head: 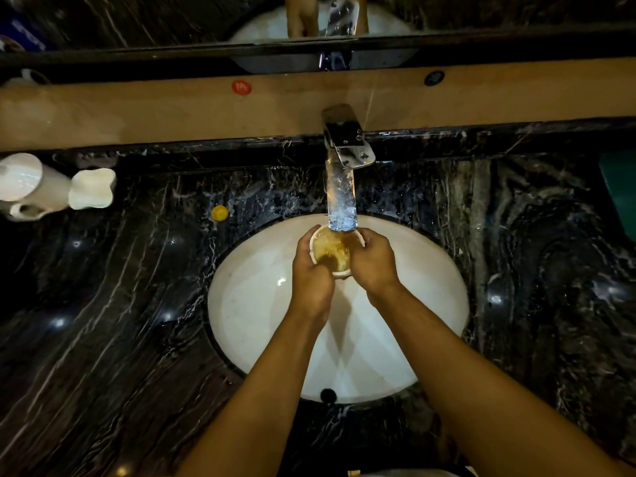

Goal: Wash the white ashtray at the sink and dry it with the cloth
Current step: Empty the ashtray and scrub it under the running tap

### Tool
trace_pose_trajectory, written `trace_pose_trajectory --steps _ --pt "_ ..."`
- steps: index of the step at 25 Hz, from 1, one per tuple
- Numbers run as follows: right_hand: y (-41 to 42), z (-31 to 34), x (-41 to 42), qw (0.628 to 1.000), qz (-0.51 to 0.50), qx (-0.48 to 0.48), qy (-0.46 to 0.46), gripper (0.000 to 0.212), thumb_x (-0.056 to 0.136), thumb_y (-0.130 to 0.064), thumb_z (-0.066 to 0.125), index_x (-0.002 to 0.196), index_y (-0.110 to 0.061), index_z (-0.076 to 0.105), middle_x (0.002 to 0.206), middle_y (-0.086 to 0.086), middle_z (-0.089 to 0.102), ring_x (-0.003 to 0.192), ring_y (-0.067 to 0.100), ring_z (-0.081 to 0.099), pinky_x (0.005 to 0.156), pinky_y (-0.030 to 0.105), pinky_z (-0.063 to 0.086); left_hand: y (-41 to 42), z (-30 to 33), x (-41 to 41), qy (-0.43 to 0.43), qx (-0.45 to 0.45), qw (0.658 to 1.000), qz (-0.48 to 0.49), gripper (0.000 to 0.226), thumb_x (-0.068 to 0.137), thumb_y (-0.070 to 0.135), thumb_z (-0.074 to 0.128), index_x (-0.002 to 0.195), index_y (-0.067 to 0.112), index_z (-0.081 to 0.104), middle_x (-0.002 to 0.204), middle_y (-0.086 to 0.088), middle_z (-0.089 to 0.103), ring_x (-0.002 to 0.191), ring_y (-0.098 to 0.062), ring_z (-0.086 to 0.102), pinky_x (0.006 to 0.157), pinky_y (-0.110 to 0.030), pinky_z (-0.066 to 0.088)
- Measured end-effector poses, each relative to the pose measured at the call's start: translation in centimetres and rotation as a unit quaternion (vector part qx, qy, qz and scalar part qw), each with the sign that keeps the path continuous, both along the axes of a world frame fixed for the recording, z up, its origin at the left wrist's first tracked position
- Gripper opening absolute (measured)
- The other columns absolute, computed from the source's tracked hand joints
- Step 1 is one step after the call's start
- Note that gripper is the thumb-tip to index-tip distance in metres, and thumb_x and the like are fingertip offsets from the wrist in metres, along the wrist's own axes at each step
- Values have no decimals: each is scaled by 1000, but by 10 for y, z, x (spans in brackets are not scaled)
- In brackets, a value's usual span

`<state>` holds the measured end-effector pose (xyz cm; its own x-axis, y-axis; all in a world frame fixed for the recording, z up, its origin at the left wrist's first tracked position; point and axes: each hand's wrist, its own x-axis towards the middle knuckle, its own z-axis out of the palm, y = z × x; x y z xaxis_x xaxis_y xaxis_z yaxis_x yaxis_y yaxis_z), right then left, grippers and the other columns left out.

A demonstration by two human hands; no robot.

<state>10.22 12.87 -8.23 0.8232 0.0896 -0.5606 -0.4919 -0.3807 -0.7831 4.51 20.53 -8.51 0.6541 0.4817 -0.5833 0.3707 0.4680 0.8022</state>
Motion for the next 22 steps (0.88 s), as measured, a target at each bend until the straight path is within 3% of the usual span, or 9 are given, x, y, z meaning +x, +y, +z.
trace_pose_trajectory --steps 2,5,8,12,14,18,20,22 --pt "-3 -2 -3 999 8 40 15 20 93 -16 59 108 -14 72 99 6 77 93 27 74 84 50 62 -1 -1 1 15 49 998 24 44 93 -6 55 129 18 64 120 -6 72 108 -22 70 83 -33 63" --pt "-3 0 -14 992 22 117 42 38 89 0 64 124 -15 63 111 6 74 98 23 73 83 48 63 2 -2 10 50 95 992 71 31 98 2 56 120 17 71 113 -4 75 106 -23 72 86 -34 63" --pt "-2 1 -13 991 -33 111 61 34 85 -7 76 116 -15 64 104 6 74 90 23 74 73 45 65 7 3 13 55 91 994 6 27 101 5 53 115 22 70 111 -5 75 102 -25 72 78 -33 63" --pt "2 -5 2 998 -46 19 37 22 76 -33 71 95 -21 73 89 3 78 86 30 76 76 55 63 10 5 9 10 1 998 -55 51 93 -12 46 124 25 62 120 -8 71 106 -26 70 74 -37 63" --pt "5 -5 2 999 -28 21 19 26 78 -28 63 101 -21 73 95 1 78 91 27 75 83 51 62 6 2 7 10 13 999 -29 54 90 -14 49 129 21 62 121 -8 70 108 -25 70 77 -37 63" --pt "5 -3 -10 994 15 99 34 41 86 1 55 124 -13 63 111 8 74 102 27 72 86 45 61 4 -1 15 58 116 987 95 26 97 3 55 115 16 69 111 -8 74 103 -26 71 91 -43 61" --pt "4 -9 -15 994 6 107 38 47 80 -5 59 126 -14 62 114 8 73 103 27 72 85 46 61 7 -2 19 62 106 988 91 25 101 4 51 111 15 70 107 -7 74 100 -26 71 90 -43 61" --pt "3 -10 -11 999 -9 45 -4 33 86 -20 61 118 -14 67 106 5 76 96 25 73 77 37 61 5 1 19 44 86 994 52 29 99 -2 49 110 17 67 104 -6 72 96 -24 69 85 -41 59"
